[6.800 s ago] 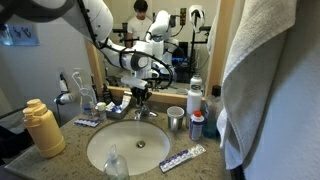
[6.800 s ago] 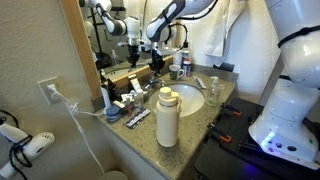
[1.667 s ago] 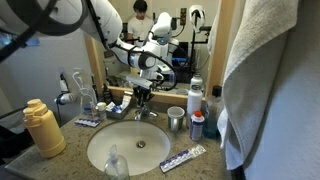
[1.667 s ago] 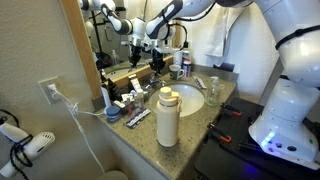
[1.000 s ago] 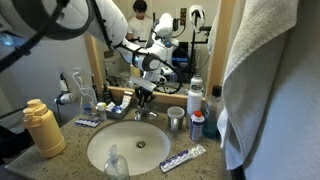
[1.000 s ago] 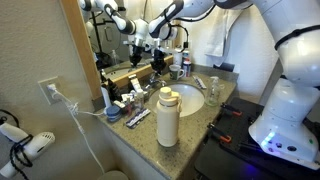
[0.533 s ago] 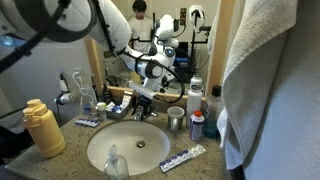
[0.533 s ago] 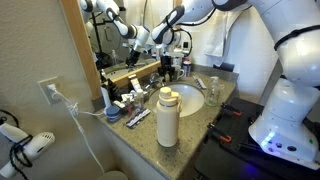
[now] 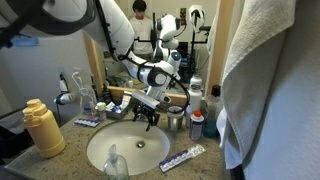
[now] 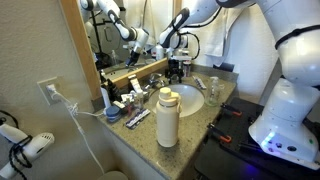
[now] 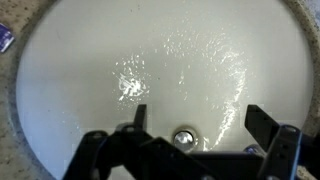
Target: Lift the handle of the tap and then push it down
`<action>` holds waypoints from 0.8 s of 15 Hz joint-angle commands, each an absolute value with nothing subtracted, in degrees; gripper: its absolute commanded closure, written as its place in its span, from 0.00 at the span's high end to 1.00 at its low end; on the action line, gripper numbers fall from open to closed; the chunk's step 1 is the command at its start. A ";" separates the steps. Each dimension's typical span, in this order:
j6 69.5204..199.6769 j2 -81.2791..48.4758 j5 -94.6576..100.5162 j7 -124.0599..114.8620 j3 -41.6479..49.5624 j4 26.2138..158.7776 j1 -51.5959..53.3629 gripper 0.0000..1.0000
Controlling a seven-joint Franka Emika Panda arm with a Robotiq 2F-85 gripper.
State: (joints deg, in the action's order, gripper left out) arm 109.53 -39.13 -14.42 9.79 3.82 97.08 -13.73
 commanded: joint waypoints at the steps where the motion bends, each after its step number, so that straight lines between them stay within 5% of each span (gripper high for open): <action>1: 115.98 -31.86 -15.94 11.14 3.32 105.83 -14.17 1.00; 12: 127.63 -17.01 -15.21 9.28 3.80 117.05 -12.07 1.00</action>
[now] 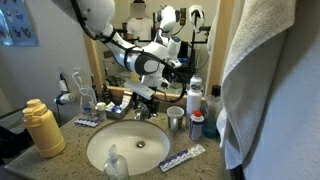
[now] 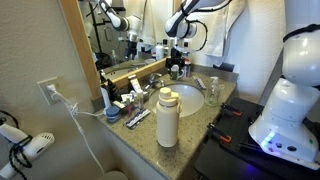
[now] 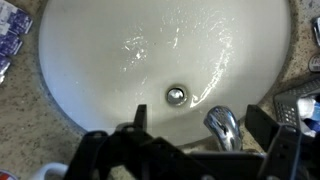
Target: Lift the handle of the tap and then push it down
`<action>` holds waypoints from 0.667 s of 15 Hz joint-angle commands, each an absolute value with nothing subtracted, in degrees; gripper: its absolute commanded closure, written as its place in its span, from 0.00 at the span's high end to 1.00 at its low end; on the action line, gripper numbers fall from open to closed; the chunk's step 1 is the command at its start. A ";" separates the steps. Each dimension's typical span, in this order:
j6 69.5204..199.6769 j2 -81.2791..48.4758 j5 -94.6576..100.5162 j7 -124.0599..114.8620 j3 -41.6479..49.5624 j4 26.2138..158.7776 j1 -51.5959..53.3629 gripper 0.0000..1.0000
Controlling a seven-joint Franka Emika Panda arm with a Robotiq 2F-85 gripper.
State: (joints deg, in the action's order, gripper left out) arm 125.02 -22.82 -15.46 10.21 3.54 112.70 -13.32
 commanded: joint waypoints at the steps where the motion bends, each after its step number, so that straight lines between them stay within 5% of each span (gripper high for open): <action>1: 128.09 -15.74 -15.03 8.99 3.83 117.42 -11.68 1.00; 10: 128.18 -11.25 -12.77 3.94 4.18 117.94 -8.41 1.00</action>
